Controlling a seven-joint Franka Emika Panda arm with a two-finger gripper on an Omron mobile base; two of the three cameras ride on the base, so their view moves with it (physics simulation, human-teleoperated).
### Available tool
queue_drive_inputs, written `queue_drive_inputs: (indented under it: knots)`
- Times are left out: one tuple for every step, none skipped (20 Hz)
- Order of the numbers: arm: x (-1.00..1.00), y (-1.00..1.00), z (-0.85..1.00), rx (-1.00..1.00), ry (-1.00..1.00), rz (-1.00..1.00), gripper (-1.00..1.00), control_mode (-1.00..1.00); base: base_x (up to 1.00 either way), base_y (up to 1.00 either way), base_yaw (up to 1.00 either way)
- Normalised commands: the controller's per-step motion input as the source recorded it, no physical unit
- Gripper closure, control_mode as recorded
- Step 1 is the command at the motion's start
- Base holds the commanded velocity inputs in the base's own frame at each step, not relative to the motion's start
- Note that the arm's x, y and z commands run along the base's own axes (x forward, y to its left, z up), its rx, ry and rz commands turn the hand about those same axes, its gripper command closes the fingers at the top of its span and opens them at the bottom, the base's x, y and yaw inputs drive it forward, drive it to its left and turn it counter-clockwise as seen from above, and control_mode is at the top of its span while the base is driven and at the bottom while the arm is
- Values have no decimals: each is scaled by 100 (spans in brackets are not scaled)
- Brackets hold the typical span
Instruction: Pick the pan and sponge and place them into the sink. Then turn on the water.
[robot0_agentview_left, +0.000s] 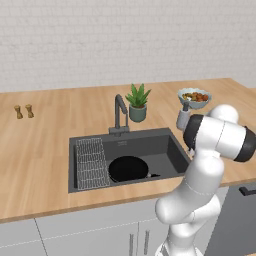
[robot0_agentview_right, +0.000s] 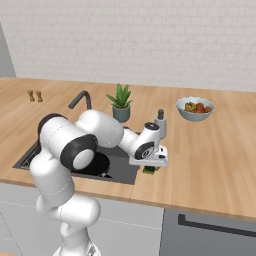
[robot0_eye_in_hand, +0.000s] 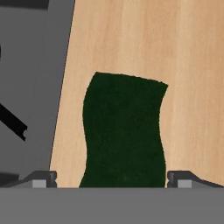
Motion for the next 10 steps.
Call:
queue_drive_inputs:
  knots:
    - [0,0,-6,0,0,3,-100,-100,0,0,0]
    - [0,0,-6,0,0,3,-100,-100,0,0,0]
    - [0,0,-6,0,0,3,-100,-100,0,0,0]
    - [0,0,-9,0,0,3,-100,-100,0,0,0]
    - [0,0,-12,0,0,3,-100,-100,0,0,0]
    - [0,0,-12,0,0,3,-100,-100,0,0,0]
    - [0,0,-11,0,0,3,-100,-100,0,0,0]
    - [0,0,-11,0,0,3,-100,-100,0,0,0]
    - [2,0,-9,0,0,3,-100,-100,0,0,0]
    - [5,0,-10,0,0,3,-100,-100,0,0,0]
